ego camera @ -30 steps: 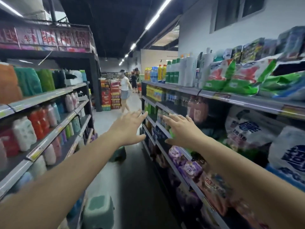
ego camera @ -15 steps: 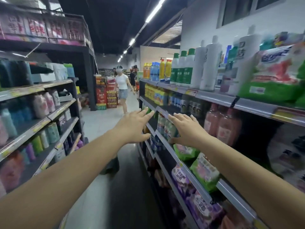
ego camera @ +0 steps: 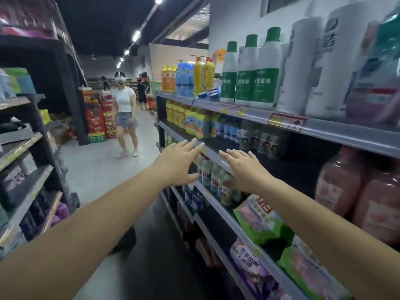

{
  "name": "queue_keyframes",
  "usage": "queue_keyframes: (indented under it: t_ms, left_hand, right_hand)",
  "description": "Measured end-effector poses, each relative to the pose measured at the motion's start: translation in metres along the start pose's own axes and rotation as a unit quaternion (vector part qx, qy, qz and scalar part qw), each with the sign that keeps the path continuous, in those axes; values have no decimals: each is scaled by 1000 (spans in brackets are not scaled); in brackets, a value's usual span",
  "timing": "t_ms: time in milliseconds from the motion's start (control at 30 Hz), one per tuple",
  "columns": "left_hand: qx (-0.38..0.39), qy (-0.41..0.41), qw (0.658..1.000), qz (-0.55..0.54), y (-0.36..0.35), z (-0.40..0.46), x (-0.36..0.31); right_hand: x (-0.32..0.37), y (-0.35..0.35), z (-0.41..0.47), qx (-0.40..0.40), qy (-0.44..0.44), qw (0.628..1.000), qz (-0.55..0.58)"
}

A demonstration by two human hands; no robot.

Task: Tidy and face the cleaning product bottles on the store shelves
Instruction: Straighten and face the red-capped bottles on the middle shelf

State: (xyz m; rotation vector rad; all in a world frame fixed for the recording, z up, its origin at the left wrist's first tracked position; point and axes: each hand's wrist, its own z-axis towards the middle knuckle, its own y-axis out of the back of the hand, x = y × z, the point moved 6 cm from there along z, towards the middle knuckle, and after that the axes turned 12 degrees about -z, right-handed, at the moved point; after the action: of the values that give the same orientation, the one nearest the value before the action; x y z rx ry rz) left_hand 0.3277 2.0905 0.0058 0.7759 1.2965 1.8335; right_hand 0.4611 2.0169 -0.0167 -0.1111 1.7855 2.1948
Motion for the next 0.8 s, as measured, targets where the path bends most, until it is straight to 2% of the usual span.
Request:
queue_keyframes:
  t_ms: [267,500,633,800]
  left_hand:
    - [19,-76,996,-29,-62,119,56]
    - [20,-120,991,-51,-110,216,72]
    - [30,-135,988,-68,-132,266,73]
    - [17,-167,982,-85,-161,321,70]
  right_hand:
    - [-29,-46,108,27,-61,998,7]
    - [-81,-97,183,33,-105,992,68]
    - [-112,-117,216,8,-131,990,45]
    - [-143,-140,242,24,-158,987,29]
